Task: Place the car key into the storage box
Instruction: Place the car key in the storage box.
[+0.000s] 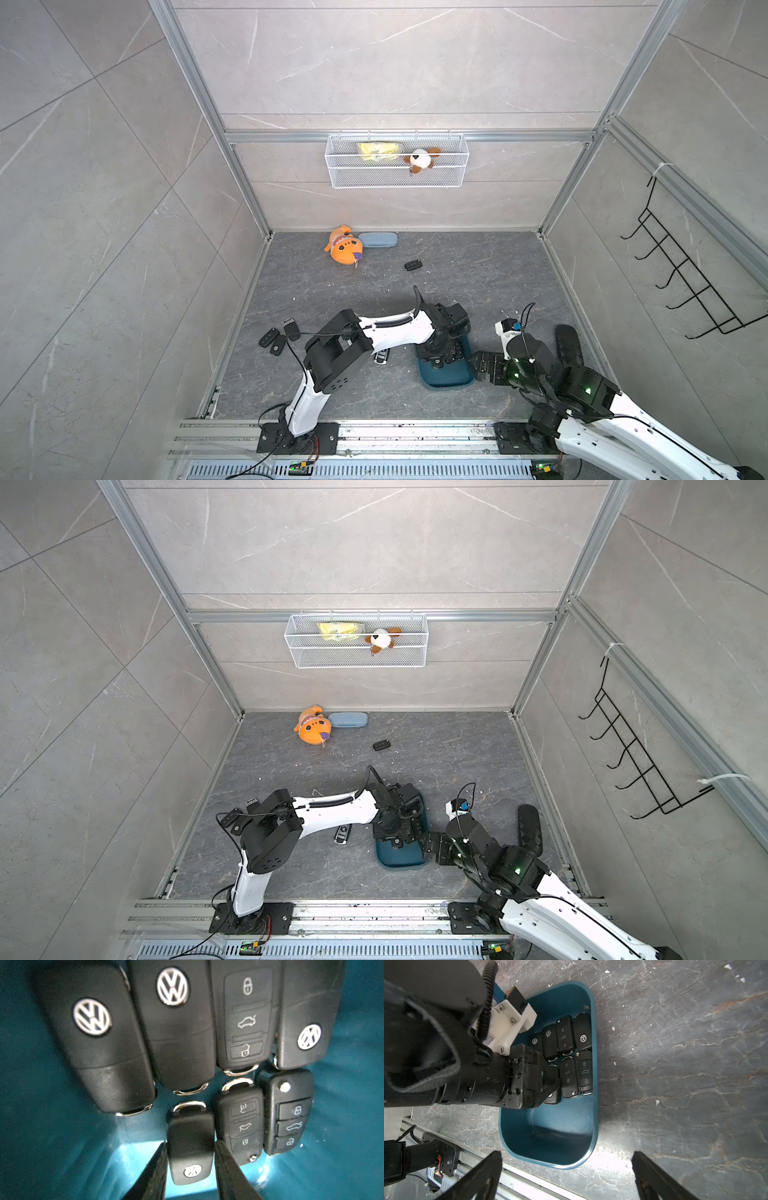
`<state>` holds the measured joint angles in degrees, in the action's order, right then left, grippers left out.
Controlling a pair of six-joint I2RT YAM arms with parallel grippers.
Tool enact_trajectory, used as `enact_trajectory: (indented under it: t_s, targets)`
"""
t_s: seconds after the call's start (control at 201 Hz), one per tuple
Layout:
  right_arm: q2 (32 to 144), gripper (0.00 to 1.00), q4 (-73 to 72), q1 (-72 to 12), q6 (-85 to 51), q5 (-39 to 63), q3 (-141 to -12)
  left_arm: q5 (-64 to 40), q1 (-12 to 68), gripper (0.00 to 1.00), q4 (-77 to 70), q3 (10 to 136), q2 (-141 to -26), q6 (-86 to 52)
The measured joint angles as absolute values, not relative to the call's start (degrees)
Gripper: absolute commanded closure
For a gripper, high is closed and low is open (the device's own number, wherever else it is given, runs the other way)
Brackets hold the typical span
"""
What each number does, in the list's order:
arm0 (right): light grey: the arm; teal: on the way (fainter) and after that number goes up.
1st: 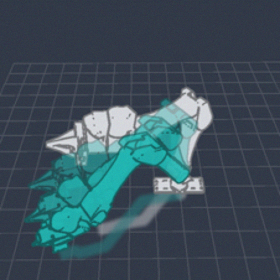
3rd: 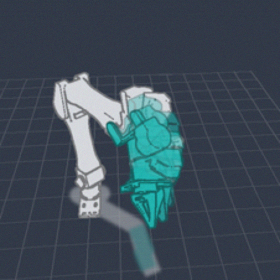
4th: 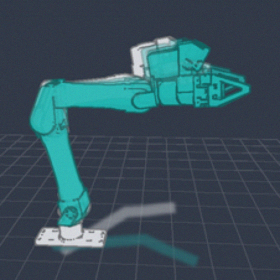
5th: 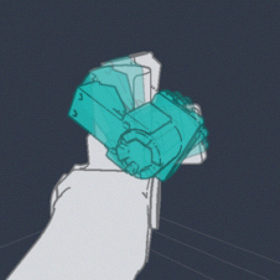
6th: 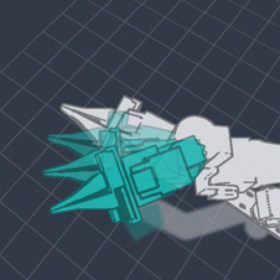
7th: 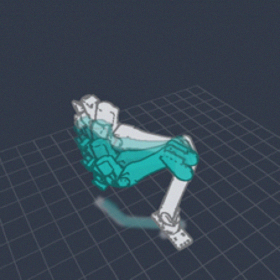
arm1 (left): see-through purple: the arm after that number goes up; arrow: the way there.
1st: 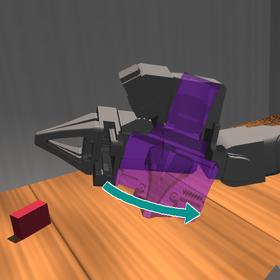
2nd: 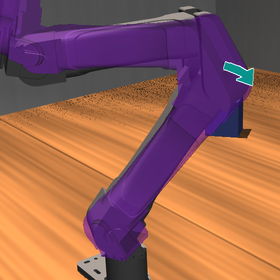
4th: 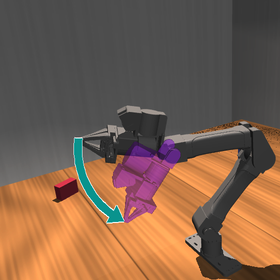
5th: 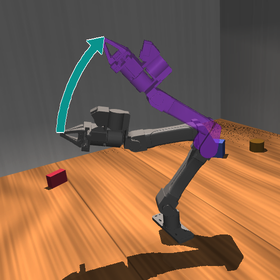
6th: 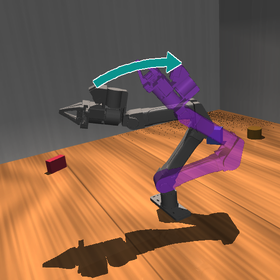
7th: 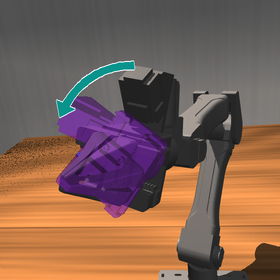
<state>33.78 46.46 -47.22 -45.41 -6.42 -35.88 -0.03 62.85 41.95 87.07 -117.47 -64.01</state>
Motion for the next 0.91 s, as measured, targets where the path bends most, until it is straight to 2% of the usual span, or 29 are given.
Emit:
enact_trajectory:
  t_s: [0.124, 0.478, 0.597, 0.717, 0.906]
  targets:
    - [35.31, 0.00, 46.13, -47.22, -44.99, -6.22, -35.88, 0.43, 62.74, 0.47, 42.06, 87.07, -116.81, -64.03]
    - [42.24, 0.01, 39.92, -47.22, -41.01, -4.19, -40.05, 4.12, 60.71, 0.30, 44.73, 87.05, -108.95, -62.63]
    - [46.46, 0.00, 35.88, -47.22, -39.09, -2.00, -42.19, 6.07, 58.52, 0.20, 45.15, 85.45, -104.77, -62.11]
    - [51.48, 0.01, 31.35, -47.22, -37.28, 0.93, -44.36, 8.97, 55.61, 0.01, 46.61, 82.85, -100.49, -61.69]
    - [59.86, 0.01, 24.75, -47.22, -35.20, 5.65, -48.45, 12.82, 50.00, 0.00, 48.58, 76.58, -93.67, -61.56]
